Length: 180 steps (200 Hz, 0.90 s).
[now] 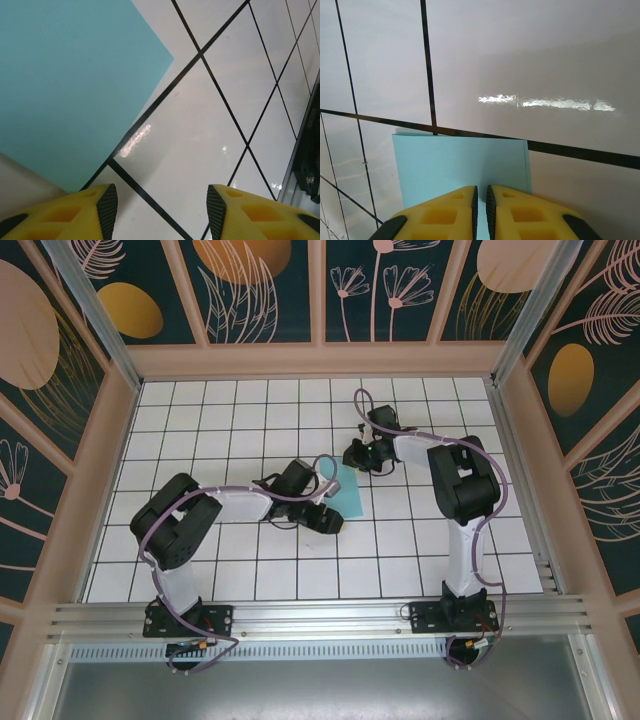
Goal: Fold a paper plane with a square sheet of paper (fold left side to right side)
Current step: First fold the square sheet of paper in half at the center of the table.
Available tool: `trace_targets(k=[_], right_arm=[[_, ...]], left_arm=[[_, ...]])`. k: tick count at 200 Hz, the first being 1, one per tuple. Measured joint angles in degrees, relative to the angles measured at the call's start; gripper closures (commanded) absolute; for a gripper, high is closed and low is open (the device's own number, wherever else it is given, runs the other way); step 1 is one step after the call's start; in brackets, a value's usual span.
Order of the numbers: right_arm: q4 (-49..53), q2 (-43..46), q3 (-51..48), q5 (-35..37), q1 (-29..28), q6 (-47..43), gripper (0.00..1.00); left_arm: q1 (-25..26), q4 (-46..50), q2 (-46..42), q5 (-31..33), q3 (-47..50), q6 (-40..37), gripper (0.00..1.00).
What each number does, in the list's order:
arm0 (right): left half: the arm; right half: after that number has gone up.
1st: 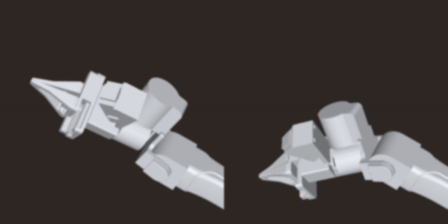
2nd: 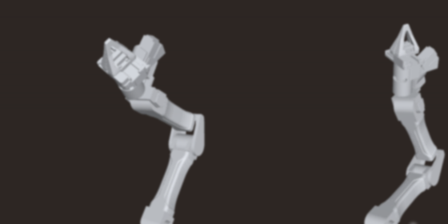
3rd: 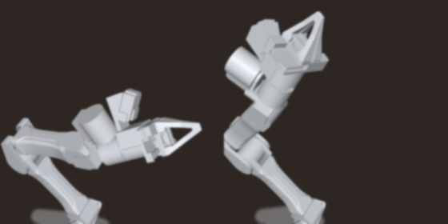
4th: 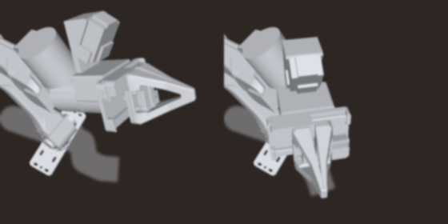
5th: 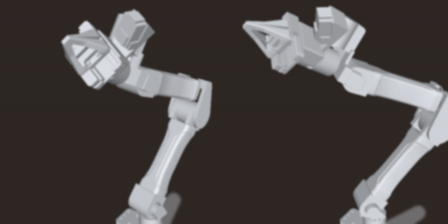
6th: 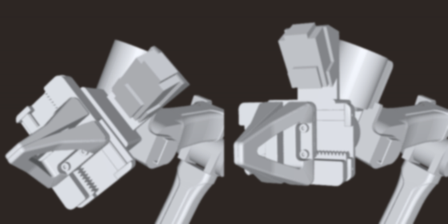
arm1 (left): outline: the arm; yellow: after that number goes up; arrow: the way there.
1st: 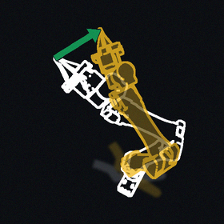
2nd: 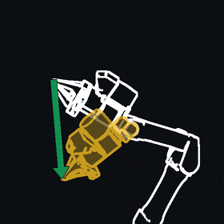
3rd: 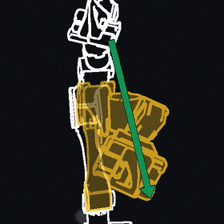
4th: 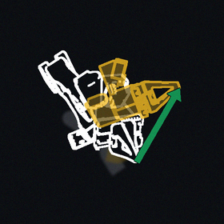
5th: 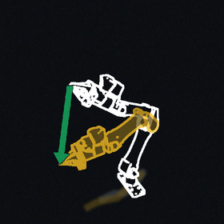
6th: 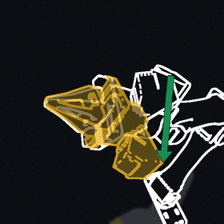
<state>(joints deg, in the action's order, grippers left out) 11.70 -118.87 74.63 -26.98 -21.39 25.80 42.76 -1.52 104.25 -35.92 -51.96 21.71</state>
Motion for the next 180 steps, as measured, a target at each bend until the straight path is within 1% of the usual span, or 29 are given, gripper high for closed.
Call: trace_targets(k=[33, 55, 78, 97, 137, 180], right_arm=[[0.1, 0.0, 0.0, 0.0, 0.0, 0.0, 0.82], [0.1, 0.0, 0.0, 0.0, 0.0, 0.0, 0.82], [0.1, 0.0, 0.0, 0.0, -0.1, 0.0, 0.82], [0.1, 0.0, 0.0, 0.1, -0.1, 0.0, 0.82], [0.1, 0.0, 0.0, 0.2, -0.1, 0.0, 0.82], [0.1, 0.0, 0.0, 0.2, -0.1, 0.0, 0.82]], left_arm=[[-1.6, 1.9, -2.3, -1.4, -3.1, 0.4, 0.46], [-4.5, 1.2, -2.7, -2.3, -6.2, 0.9, 0.47], [-7.6, 0.0, -2.4, -2.9, -6.9, 1.3, 0.47], [-9.1, 0.0, 0.3, -2.9, -8.8, 1.3, 0.48], [-9.2, -0.3, 8.4, -2.6, -14.0, 1.0, 0.48], [-9.2, -0.4, 11.6, -0.7, -16.2, 0.8, 0.48]])
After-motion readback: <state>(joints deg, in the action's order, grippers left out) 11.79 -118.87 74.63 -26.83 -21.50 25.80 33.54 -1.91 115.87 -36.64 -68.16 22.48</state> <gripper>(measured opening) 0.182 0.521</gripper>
